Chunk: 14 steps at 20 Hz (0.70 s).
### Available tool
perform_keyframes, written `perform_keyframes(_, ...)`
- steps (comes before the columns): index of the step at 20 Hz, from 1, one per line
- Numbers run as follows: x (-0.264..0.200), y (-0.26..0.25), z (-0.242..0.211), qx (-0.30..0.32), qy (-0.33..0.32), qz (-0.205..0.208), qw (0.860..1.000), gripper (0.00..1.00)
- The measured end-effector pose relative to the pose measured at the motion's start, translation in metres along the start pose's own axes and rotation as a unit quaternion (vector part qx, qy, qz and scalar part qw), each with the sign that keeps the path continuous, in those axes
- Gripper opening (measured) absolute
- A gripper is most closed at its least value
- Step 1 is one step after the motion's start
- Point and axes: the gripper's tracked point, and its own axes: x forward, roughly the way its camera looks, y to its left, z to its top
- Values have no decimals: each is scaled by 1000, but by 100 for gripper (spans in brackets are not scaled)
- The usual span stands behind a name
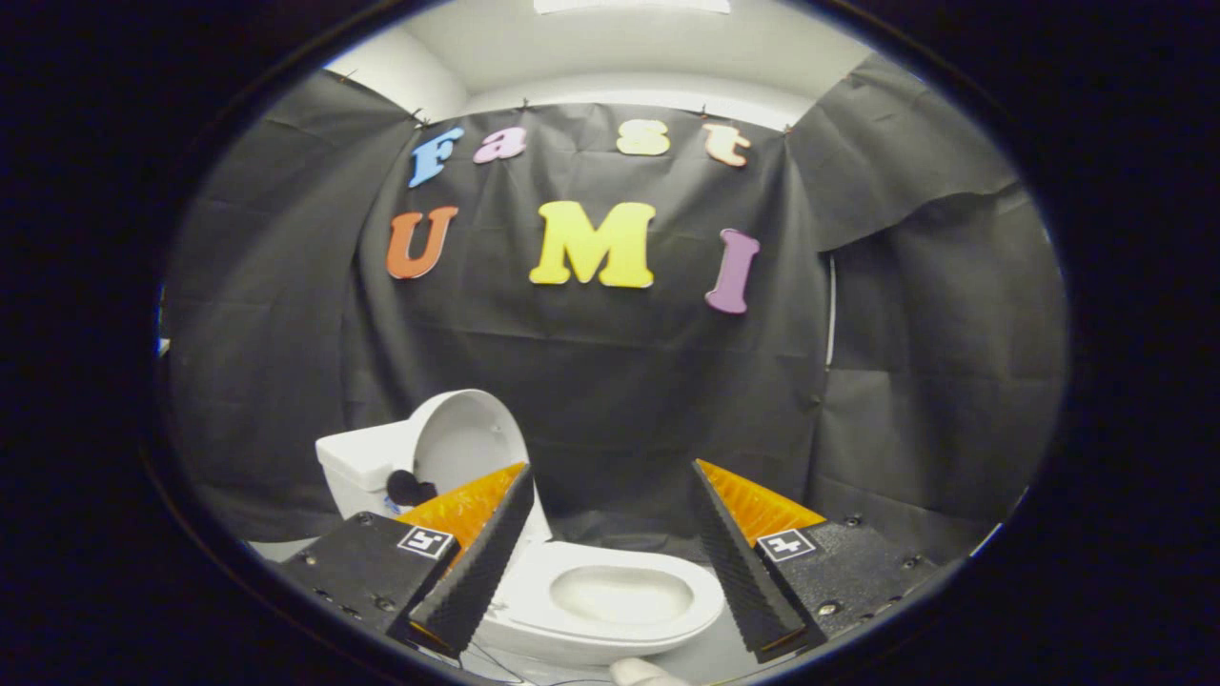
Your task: Open the toilet lid.
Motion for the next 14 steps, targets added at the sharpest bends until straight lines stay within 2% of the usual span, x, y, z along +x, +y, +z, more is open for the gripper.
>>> perform_keyframes(2, -13, -26, -12, -9, -17, -15, 1000, 100)
perform_keyframes(5, -36, -58, -52, -24, 2, -43, 999, 100)
perform_keyframes(9, -69, -73, -94, -5, 34, -35, 999, 100)
perform_keyframes(14, -90, -88, -115, 25, 43, -46, 998, 100)
